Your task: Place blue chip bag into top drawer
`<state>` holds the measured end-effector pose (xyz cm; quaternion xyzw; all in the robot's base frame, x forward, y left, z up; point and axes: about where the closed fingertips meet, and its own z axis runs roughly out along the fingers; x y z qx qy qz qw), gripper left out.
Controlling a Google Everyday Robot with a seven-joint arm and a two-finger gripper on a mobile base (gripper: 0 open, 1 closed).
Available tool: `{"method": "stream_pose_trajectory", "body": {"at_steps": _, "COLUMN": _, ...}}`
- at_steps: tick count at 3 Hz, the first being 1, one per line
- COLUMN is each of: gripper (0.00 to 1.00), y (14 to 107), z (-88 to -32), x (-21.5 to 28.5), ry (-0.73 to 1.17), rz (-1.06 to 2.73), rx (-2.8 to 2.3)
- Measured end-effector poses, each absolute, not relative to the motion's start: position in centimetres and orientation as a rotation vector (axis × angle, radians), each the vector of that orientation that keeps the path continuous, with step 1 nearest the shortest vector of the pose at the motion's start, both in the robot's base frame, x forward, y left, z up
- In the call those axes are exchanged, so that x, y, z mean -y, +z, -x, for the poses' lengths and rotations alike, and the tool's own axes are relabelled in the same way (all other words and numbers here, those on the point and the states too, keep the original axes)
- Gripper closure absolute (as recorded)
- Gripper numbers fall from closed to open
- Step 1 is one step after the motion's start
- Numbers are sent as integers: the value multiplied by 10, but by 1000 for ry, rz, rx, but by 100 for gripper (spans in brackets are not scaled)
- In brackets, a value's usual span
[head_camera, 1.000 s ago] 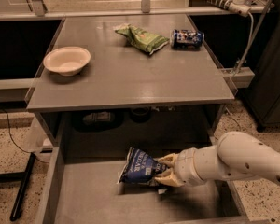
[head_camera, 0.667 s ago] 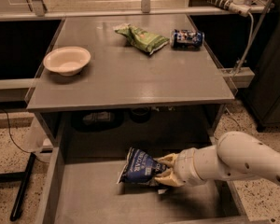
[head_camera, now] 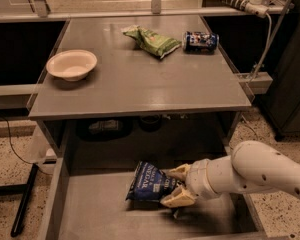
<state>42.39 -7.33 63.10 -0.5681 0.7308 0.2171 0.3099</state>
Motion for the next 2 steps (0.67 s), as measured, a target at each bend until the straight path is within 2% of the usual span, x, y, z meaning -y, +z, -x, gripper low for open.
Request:
{"method": "stream_pose_trajectory", "body": {"at_steps": 1, "gripper": 0, "y": 631, "z": -424, "x": 73, "ry": 573, "rz": 1501, "rx": -1930}}
{"method": "stream_pose_trajectory", "body": {"at_steps": 2, "gripper": 0, "y": 631, "z": -424, "x": 73, "ry": 573, "rz": 1501, "rx": -1930}}
